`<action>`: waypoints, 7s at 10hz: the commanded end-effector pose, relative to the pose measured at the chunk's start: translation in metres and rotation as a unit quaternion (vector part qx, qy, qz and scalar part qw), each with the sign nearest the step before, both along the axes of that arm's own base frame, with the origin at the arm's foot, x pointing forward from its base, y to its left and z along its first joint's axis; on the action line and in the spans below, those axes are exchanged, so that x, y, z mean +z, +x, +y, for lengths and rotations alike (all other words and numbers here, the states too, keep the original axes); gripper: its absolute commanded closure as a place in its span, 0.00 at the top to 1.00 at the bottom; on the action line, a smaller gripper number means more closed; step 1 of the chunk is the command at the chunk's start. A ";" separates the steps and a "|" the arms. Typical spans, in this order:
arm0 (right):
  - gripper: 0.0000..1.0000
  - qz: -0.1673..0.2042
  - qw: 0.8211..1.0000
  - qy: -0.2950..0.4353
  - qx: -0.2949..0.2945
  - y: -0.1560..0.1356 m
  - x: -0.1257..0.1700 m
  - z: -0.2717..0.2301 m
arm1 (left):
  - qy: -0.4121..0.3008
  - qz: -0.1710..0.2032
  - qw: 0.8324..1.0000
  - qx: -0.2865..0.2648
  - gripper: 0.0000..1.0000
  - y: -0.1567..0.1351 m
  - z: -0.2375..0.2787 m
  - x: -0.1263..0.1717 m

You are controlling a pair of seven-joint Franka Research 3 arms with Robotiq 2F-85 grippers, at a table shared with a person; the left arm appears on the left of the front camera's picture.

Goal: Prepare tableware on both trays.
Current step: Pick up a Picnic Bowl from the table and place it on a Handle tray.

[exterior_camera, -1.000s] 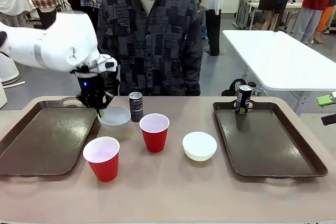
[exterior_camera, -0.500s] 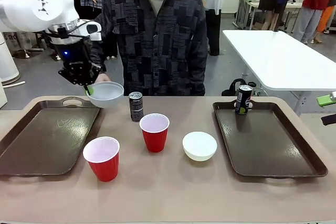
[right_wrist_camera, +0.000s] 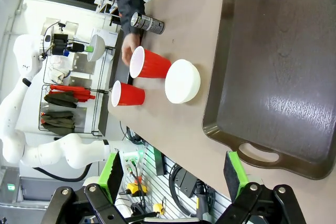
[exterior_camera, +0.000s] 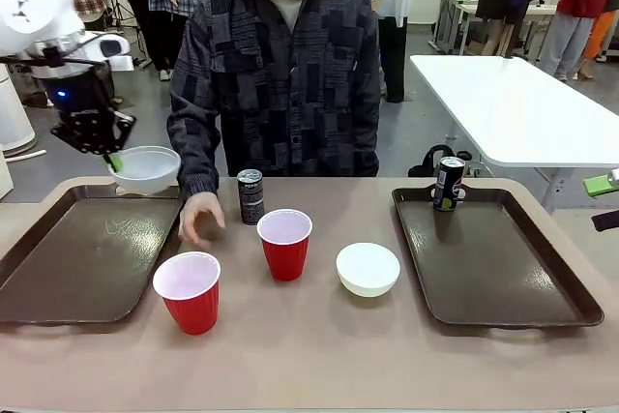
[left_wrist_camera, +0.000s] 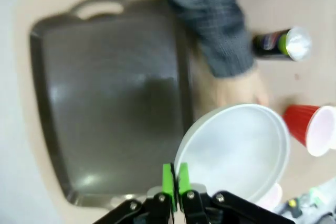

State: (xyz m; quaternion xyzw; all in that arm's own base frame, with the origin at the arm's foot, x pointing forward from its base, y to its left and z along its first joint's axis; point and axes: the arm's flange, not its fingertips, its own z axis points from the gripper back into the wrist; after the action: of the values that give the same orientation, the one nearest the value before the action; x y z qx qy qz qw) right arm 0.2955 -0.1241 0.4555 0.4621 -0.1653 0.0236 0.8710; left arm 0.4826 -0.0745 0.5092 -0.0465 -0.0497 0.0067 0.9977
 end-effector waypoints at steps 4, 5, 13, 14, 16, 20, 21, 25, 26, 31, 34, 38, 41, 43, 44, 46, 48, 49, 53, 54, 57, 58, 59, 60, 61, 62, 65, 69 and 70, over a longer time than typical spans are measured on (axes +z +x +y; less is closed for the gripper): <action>1.00 -0.003 1.000 0.008 0.002 0.001 -0.001 0.000 | 0.018 -0.008 0.999 0.027 0.00 0.023 0.068 -0.006; 1.00 -0.003 1.000 0.008 0.002 0.001 -0.001 0.000 | 0.018 -0.009 0.999 0.029 0.00 0.026 0.078 -0.007; 1.00 -0.003 1.000 0.008 0.002 0.001 -0.001 0.000 | 0.023 0.015 0.999 0.030 0.04 0.021 0.090 -0.022; 1.00 -0.003 1.000 0.008 0.002 0.001 -0.001 0.000 | 0.025 0.026 0.999 0.027 0.04 0.012 0.098 -0.028; 1.00 -0.003 1.000 0.008 0.002 0.001 -0.001 0.000 | 0.037 0.050 0.998 0.026 0.04 -0.002 0.111 -0.042; 1.00 -0.003 1.000 0.008 0.002 0.001 -0.001 0.000 | 0.020 -0.064 0.997 0.030 0.04 -0.093 0.162 0.050; 1.00 -0.003 1.000 0.008 0.002 0.001 -0.001 0.000 | 0.013 -0.078 0.997 0.021 0.04 -0.118 0.171 0.058; 1.00 -0.003 1.000 0.008 0.002 0.001 -0.001 0.000 | 0.008 -0.084 0.996 0.010 0.04 -0.133 0.174 0.057; 1.00 -0.003 1.000 0.008 0.002 0.001 -0.001 0.000 | 0.008 -0.084 0.996 0.014 0.04 -0.131 0.174 0.057; 1.00 -0.003 1.000 0.008 0.002 0.001 -0.001 0.000 | 0.003 -0.076 0.997 0.015 0.04 -0.132 0.173 0.054; 1.00 -0.003 1.000 0.008 0.002 0.001 -0.001 0.000 | 0.013 -0.032 0.999 0.015 0.04 -0.106 0.156 0.025; 1.00 -0.003 1.000 0.008 0.002 0.001 -0.001 0.000 | 0.051 0.003 0.998 0.034 0.04 -0.059 0.137 -0.035; 1.00 -0.003 1.000 0.008 0.002 0.001 -0.001 0.000 | 0.061 0.008 0.996 0.062 0.04 -0.046 0.145 -0.053; 1.00 -0.003 1.000 0.008 0.002 0.001 -0.001 0.000 | 0.065 0.018 0.996 0.065 0.04 -0.042 0.145 -0.070; 1.00 -0.003 1.000 0.008 0.002 0.001 -0.001 0.000 | 0.070 0.019 0.995 0.069 0.04 -0.041 0.145 -0.080; 1.00 -0.003 1.000 0.008 0.002 0.001 -0.001 0.000 | 0.079 0.009 0.994 0.078 0.04 -0.039 0.144 -0.098; 1.00 -0.003 1.000 0.008 0.002 0.001 -0.001 0.000 | 0.091 0.014 0.992 0.083 0.04 -0.039 0.143 -0.117; 1.00 -0.003 1.000 0.008 0.002 0.001 -0.001 0.000 | 0.097 0.024 0.991 0.085 0.04 -0.038 0.144 -0.127; 1.00 -0.003 1.000 0.008 0.002 0.001 -0.001 0.000 | 0.105 0.039 0.991 0.075 0.64 -0.037 0.138 -0.142; 1.00 -0.003 1.000 0.008 0.002 0.001 -0.001 0.000 | 0.105 0.038 0.991 0.070 1.00 -0.038 0.137 -0.140; 1.00 -0.003 1.000 0.008 0.002 0.001 -0.001 0.000 | 0.114 0.037 0.991 0.054 1.00 -0.042 0.132 -0.122; 1.00 -0.003 1.000 0.008 0.002 0.001 -0.001 0.000 | 0.120 0.028 0.991 0.046 1.00 -0.045 0.127 -0.108; 1.00 -0.003 1.000 0.008 0.002 0.001 -0.001 0.000 | 0.121 0.027 0.992 0.038 0.65 -0.050 0.120 -0.087; 1.00 -0.003 1.000 0.008 0.002 0.001 -0.001 0.000 | 0.121 0.023 0.992 0.031 0.74 -0.053 0.112 -0.068; 1.00 -0.003 1.000 0.008 0.002 0.001 -0.001 0.000 | 0.111 0.023 0.993 0.032 0.85 -0.056 0.103 -0.051; 1.00 -0.003 1.000 0.008 0.002 0.001 -0.001 0.000 | 0.100 0.033 0.994 0.032 0.85 -0.064 0.095 -0.033; 1.00 -0.003 1.000 0.008 0.002 0.001 -0.001 0.000 | 0.039 0.008 0.999 0.017 0.85 -0.090 0.067 0.005; 1.00 -0.003 1.000 0.008 0.002 0.001 -0.001 0.000 | 0.038 -0.025 0.999 0.008 0.85 -0.131 0.064 0.036; 1.00 -0.003 1.000 0.008 0.002 0.001 -0.001 0.000 | 0.031 -0.004 0.999 0.016 0.85 -0.107 0.059 0.030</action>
State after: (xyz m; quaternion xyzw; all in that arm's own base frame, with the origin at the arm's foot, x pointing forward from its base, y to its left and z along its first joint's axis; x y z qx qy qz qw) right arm 0.2956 -0.1240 0.4555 0.4617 -0.1648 0.0235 0.8713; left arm 0.3624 -0.0143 0.5486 -0.0156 -0.0675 0.0205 0.9974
